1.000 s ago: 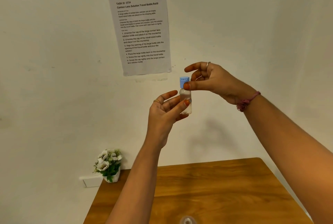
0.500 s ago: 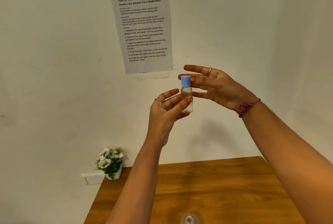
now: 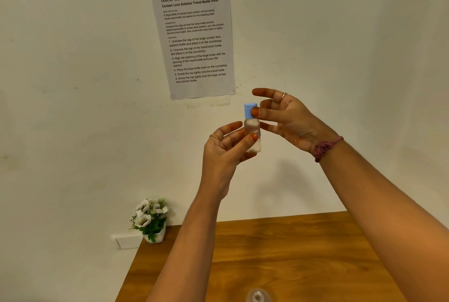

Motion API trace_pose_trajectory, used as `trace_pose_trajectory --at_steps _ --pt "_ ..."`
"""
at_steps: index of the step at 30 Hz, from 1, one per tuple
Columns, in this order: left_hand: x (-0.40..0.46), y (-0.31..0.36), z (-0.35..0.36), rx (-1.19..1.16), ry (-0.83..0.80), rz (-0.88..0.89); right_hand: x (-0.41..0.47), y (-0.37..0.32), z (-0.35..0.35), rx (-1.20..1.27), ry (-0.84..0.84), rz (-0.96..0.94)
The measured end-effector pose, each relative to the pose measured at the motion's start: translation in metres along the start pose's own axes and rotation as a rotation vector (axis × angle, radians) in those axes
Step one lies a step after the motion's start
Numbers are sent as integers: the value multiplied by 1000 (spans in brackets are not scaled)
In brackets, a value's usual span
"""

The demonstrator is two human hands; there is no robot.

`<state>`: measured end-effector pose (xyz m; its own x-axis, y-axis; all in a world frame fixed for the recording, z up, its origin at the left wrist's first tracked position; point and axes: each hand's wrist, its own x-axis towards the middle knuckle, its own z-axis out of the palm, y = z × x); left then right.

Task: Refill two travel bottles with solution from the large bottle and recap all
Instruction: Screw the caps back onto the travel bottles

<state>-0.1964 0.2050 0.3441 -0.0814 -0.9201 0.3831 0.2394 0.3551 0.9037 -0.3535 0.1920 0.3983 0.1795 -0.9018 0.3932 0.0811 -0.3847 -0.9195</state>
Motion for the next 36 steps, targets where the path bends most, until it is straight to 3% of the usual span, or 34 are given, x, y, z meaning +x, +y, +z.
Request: trace_pose_trajectory --at_steps 8,11,15,22,27,36 --pt "-1 0 -3 -3 4 -10 -1 4 3 -57 -56 4" --pt "-3 -1 -3 3 -9 -4 1 7 6 15 -9 -4" --pt "-5 -2 -2 24 -38 1 -4 13 3 97 -68 27" --pt "-5 -4 -5 48 -42 6 -8 15 -1 5 -127 15" --pt "-6 -4 0 102 4 13 -10 17 4 -173 -30 -50" --pt "-11 -17 12 132 139 26 -19 31 27 -166 223 -126"
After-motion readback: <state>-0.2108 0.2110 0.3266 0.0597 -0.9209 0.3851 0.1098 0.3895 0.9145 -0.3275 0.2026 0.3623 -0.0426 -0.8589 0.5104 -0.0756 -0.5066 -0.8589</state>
